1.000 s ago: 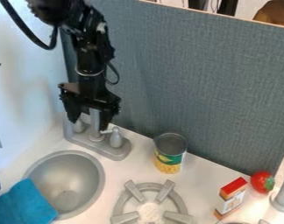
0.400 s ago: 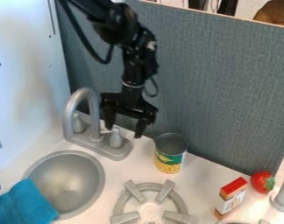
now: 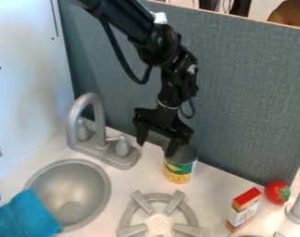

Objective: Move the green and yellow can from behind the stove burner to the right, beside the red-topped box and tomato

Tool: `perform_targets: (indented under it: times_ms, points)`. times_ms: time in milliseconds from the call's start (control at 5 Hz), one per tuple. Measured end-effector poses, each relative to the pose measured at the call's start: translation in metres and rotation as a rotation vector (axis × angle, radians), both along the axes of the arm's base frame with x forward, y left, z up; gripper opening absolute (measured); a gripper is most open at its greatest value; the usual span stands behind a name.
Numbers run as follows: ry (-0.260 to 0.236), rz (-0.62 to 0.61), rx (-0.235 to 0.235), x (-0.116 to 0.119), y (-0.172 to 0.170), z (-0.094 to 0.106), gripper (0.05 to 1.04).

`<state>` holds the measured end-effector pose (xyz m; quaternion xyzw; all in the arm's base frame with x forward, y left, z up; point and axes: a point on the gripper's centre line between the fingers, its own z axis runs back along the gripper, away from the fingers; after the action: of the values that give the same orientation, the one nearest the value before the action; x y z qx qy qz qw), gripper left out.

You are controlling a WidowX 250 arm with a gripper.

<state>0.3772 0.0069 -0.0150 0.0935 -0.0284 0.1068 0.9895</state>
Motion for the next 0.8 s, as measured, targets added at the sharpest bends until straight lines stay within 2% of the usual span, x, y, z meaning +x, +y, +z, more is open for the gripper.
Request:
perform_targets:
  times_ms: [400,600,800]
  points:
    - [-0.013,-0.021,0.018,0.009,0.002,-0.027,0.999]
    - [-0.041,-0.001,0.008,0.018,0.001,-0.026,0.999]
    - [-0.045,0.01,-0.015,0.025,-0.003,-0.026,0.999]
